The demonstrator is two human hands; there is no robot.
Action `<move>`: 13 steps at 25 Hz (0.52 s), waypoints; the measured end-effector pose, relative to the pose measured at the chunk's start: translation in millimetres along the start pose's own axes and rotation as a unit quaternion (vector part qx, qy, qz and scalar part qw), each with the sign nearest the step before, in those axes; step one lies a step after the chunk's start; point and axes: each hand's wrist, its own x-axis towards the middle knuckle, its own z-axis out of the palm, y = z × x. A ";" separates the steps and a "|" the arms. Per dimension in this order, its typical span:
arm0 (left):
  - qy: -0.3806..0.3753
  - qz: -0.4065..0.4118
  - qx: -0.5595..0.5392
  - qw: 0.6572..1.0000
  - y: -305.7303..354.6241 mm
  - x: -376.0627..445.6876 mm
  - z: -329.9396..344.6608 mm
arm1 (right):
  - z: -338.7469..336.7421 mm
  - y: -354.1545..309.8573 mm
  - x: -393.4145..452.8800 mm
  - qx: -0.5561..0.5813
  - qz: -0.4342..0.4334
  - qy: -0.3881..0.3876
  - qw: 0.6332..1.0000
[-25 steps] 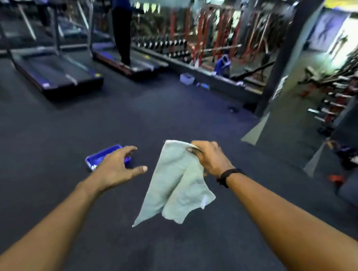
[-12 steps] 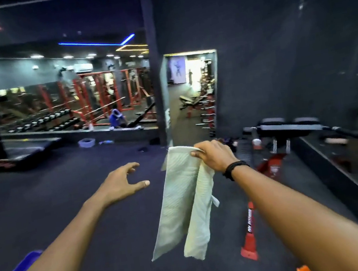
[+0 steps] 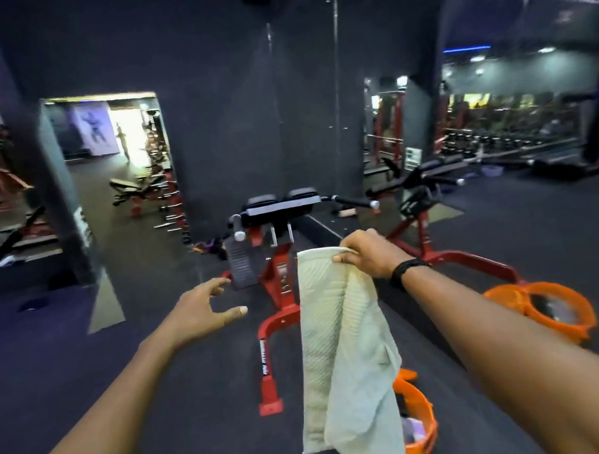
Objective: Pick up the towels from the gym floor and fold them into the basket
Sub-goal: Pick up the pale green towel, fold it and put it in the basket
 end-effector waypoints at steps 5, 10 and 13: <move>-0.053 0.055 0.002 0.997 89.2 45.6 69.9 | -54.2 120.7 -57.3 -0.013 0.075 0.026 0.997; -0.055 0.080 0.000 0.995 177.8 87.5 135.1 | -103.6 219.5 -83.5 -0.046 0.093 0.027 0.994; -0.042 0.108 -0.027 0.993 237.2 111.8 166.3 | -121.4 255.4 -80.2 -0.032 0.079 0.032 0.996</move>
